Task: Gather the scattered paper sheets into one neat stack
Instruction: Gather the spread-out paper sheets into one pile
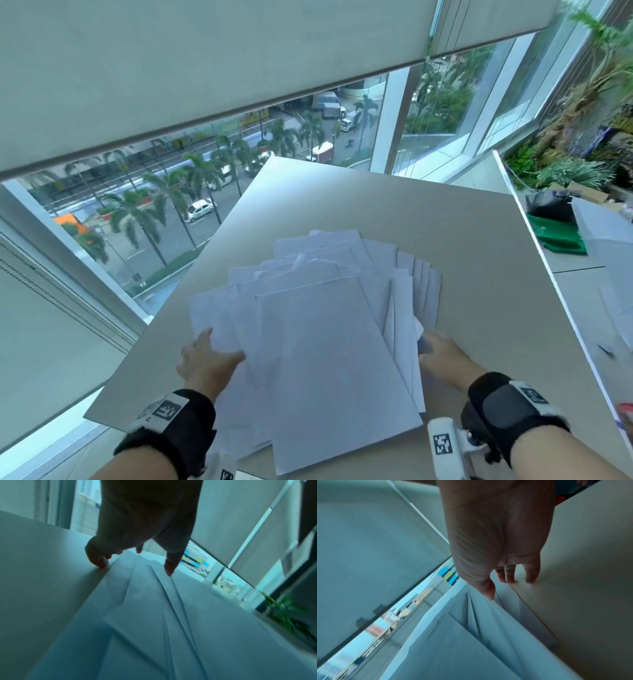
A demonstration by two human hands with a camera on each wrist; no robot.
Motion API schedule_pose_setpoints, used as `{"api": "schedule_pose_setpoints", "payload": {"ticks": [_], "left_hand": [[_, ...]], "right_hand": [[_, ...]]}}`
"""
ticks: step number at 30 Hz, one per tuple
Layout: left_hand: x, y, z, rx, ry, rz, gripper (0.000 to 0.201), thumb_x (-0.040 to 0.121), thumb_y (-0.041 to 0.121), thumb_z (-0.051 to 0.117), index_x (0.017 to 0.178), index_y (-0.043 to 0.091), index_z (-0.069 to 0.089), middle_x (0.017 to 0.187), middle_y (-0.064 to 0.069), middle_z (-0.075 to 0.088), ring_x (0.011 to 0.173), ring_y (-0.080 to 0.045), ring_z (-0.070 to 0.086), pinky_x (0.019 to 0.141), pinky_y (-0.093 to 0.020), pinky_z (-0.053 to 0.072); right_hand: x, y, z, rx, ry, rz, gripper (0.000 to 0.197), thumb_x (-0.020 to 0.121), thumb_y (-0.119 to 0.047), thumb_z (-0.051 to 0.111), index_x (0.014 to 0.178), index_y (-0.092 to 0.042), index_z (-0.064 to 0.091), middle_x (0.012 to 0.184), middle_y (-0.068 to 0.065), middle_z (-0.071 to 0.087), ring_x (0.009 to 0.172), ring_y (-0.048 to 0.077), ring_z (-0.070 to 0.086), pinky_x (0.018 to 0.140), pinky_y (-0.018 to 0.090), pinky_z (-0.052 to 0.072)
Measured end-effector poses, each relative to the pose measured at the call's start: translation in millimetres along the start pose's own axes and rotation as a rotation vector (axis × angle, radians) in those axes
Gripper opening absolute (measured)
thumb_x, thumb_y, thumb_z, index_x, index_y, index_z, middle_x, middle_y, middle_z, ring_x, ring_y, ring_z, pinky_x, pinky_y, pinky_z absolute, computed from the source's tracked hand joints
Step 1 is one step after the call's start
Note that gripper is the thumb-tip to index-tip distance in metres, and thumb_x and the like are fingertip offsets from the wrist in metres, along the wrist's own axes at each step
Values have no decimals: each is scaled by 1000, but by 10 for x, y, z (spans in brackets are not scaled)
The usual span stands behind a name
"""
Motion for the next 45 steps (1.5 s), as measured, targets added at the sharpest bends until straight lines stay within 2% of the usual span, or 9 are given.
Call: {"api": "schedule_pose_setpoints", "payload": {"ticks": [6,10,18,21,26,34,38,40,45], "left_hand": [[239,-211,-162,-444,-50,-240,95,63,21,75,143,5,27,136,-21,42,124,-38,44,101,-47,42],[293,-123,-178,-553,-119,-309,37,74,7,70,104,-10,57,79,-13,50,74,-27,50,68,-35,40],[360,100,-15,-239,-175,-193,89,50,40,68,129,5,50,133,-19,50,131,-35,32,104,-39,30],[512,242,103,-347,-260,-104,88,38,37,74,120,12,56,123,-15,60,118,-36,50,102,-46,42],[229,579,207,-498,-504,-159,29,79,14,66,107,19,60,98,-6,66,86,-25,63,65,-28,49],[922,121,676,-482,-322,-172,53,46,38,74,97,29,64,115,-5,63,121,-32,49,100,-55,43],[283,663,425,-556,-438,-163,24,74,14,68,95,15,58,87,-9,64,78,-25,65,64,-30,56],[164,683,430,-562,-477,-194,14,84,9,61,94,12,51,70,-4,48,50,-14,51,44,-18,41],[-7,601,501,-519,-496,-245,12,82,11,64,81,10,51,61,-3,39,52,-16,35,51,-23,27]], "right_hand": [[110,15,-179,410,84,258,63,94,-17,49,149,-4,22,155,12,25,138,31,31,110,39,31],[265,-41,-192,420,119,330,59,94,-21,53,142,4,31,147,20,37,130,37,41,105,40,37],[350,21,-371,304,215,566,46,95,-28,44,128,4,48,134,20,49,126,32,42,109,32,29],[508,4,-347,286,207,535,49,92,-28,48,129,4,49,135,20,49,126,32,43,108,33,31],[748,-161,-222,435,102,440,48,86,-18,56,128,3,47,114,15,49,103,32,48,84,32,41],[782,-233,-315,431,113,382,44,89,-24,53,125,1,53,131,24,52,104,26,47,104,40,41],[782,-307,-244,424,150,420,21,82,-15,55,100,-5,51,84,17,57,75,24,48,71,30,41],[751,-315,-250,455,177,425,17,83,-8,54,96,0,47,67,9,45,66,24,47,60,29,37],[648,-329,-96,483,127,340,18,84,-8,56,99,2,53,92,13,52,86,27,47,74,30,36]]}}
Point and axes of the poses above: each hand's wrist, its own x-axis towards the middle knuckle, its own z-axis out of the palm, y = z × x, the point moved 6 cm from there along x, towards the middle knuckle
